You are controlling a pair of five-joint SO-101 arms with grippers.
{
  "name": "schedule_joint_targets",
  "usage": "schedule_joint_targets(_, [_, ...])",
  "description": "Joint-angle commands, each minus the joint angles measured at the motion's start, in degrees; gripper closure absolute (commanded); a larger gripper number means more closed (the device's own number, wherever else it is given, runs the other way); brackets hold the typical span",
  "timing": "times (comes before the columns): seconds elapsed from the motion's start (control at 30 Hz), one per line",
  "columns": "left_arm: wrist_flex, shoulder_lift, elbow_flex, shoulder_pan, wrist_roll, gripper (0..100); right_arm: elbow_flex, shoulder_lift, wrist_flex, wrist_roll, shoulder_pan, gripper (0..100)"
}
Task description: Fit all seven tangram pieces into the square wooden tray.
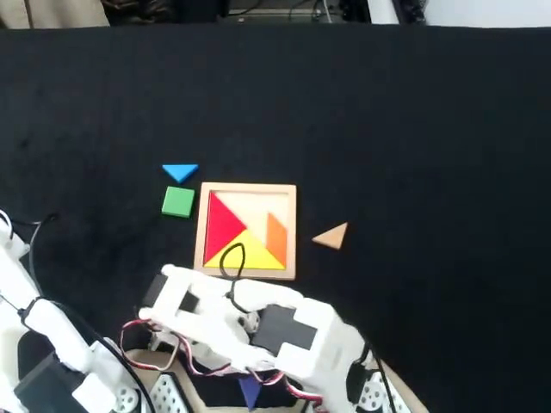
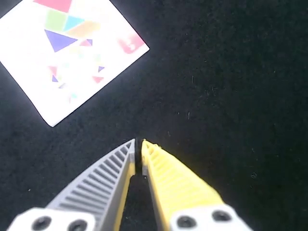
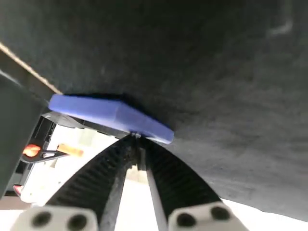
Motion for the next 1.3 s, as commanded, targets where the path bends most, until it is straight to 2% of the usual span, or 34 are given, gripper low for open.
schedule_joint_targets(0.0, [-0.4, -1.7, -3.1, -0.1, 0.4, 96, -3.9, 0.0, -0.9, -0.7, 1.7, 98.8])
schedule_joint_targets(0.3, [-0.4, -1.6, -2.2, -0.6, 0.4, 96, -15.0, 0.0, -0.9, -5.3, 17.3, 98.8])
schedule_joint_targets(0.43, [-0.7, -1.6, -1.3, -0.6, 0.4, 96, -18.6, -0.2, 0.0, -5.7, 20.4, 98.8])
schedule_joint_targets(0.57, [-0.6, -1.6, -1.5, -0.6, 0.4, 96, -17.5, -4.4, 6.0, -3.2, 14.3, 98.8])
schedule_joint_targets(0.73, [-0.7, -1.6, -1.8, -0.6, 0.4, 96, -11.1, -14.4, 5.6, -4.7, 3.8, 98.8])
schedule_joint_targets(0.87, [-0.7, -1.6, -1.8, -0.6, 0.4, 96, -9.2, -15.4, 5.5, -4.8, 3.2, 98.8])
schedule_joint_targets(1.0, [-0.7, -1.6, -1.8, -0.2, 0.4, 96, -9.2, -9.3, 5.6, -4.7, 3.2, 98.8])
schedule_joint_targets(1.27, [-0.8, -1.6, -1.8, -0.1, 0.4, 96, -9.1, -4.4, 2.8, -5.1, -3.3, 98.8])
